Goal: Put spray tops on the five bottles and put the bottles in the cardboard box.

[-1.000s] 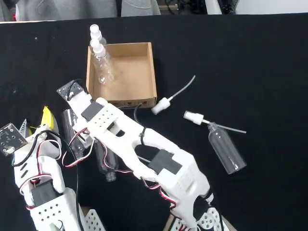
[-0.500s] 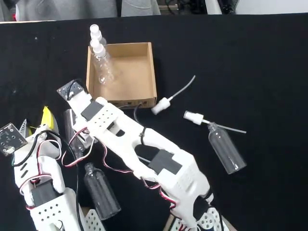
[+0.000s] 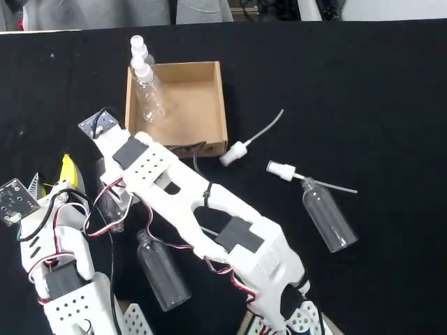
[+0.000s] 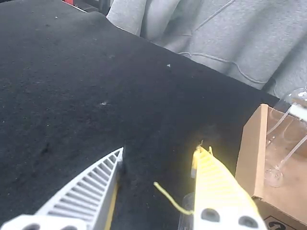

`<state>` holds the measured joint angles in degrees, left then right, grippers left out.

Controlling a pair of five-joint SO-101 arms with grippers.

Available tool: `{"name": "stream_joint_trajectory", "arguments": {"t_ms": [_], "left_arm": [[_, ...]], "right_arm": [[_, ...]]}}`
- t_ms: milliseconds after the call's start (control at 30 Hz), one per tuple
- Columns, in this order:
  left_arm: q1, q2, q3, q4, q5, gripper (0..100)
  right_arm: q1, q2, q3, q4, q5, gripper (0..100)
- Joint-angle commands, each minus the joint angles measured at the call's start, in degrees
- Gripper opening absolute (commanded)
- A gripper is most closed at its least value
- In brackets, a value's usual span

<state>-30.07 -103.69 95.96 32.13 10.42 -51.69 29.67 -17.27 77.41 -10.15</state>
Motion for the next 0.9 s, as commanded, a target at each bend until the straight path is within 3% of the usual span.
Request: {"name": "stream_joint_trajectory", "arguments": {"t_ms": [0,500,867], "left_arm": [[-0.48,-0.70,1.45,-1.14,-0.79,22],[-2.33,-0.70,1.45,-1.41,-0.26,22],[-2.33,-0.70,1.45,-1.41,-0.26,22]], "right_arm": [[1.93,-1.54,-4.09,0.97,0.00,5.4],[1.93,-1.63,-12.70,12.22,0.09,5.4],[1.93,-12.97,-12.18,19.69,4.04,5.4]]}}
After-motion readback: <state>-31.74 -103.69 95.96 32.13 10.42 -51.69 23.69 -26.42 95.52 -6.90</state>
